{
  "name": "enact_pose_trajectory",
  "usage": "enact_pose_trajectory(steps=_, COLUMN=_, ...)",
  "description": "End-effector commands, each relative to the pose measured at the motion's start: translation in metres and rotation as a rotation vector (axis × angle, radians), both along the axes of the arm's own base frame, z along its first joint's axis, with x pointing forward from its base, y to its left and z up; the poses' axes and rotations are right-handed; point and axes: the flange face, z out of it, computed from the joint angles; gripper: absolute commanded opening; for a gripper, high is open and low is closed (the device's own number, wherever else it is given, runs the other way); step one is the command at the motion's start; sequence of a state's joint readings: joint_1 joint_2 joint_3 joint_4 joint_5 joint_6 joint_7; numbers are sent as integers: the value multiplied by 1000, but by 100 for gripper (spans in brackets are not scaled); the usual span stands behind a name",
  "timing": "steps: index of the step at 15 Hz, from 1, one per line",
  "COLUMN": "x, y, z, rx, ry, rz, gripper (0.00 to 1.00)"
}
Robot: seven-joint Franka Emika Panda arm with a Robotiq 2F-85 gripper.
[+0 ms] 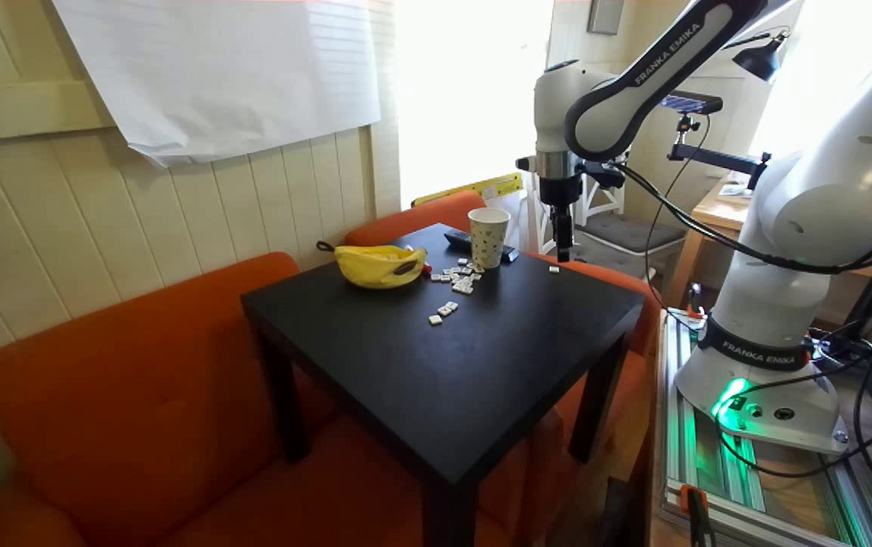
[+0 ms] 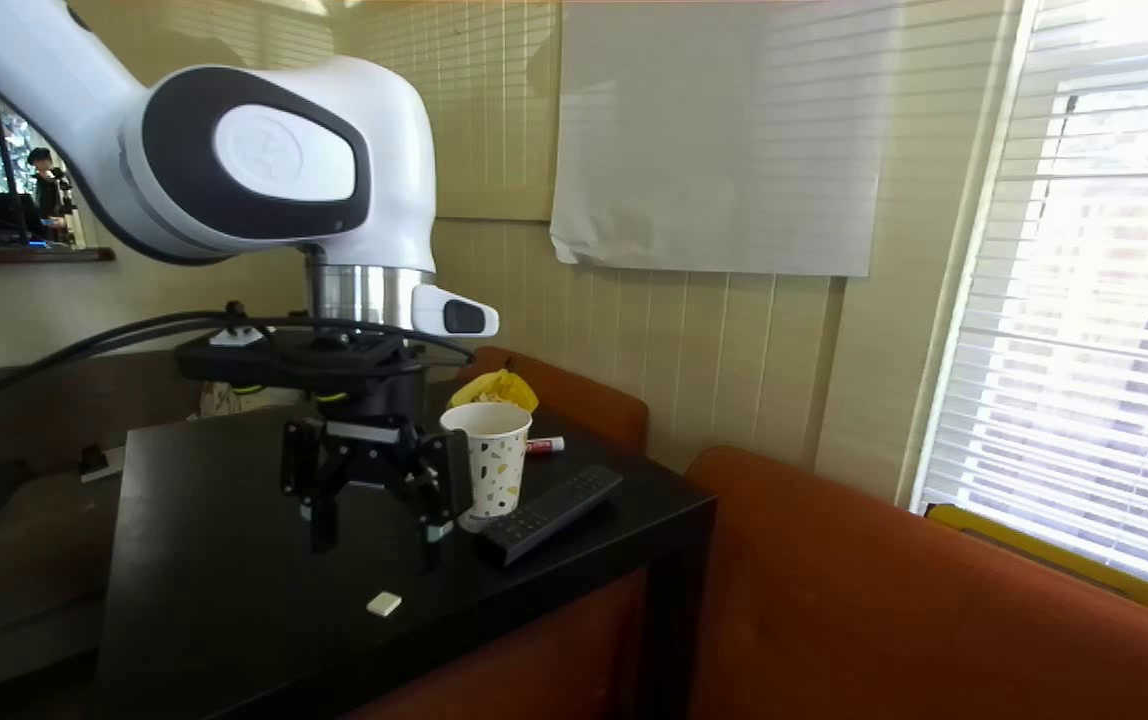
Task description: Put the small blocks inside the cup
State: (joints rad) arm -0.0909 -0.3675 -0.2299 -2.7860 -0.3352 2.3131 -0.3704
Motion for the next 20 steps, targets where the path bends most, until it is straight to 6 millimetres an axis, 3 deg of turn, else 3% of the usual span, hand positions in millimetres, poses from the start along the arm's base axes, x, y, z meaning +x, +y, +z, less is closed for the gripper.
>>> enact_pose_trajectory(steps=1, x=2, y=2, z=-13, rx=0, ry=18, rz=-17, gripper=100)
enact_pose_trajectory(steps=11, x=7, y=6, z=-32, rx=-15, ry=28, rz=-34, gripper=100)
enact_pose_trajectory(steps=13, x=8, y=5, z=-36, rx=-16, ry=24, rz=-39, gripper=95)
enact_pose_trajectory(steps=17, x=8, y=4, z=-41, rx=-20, ry=28, rz=-42, gripper=77)
enact_pose_trajectory(steps=20, x=8, y=4, z=-42, rx=-19, ry=29, rz=-43, gripper=49)
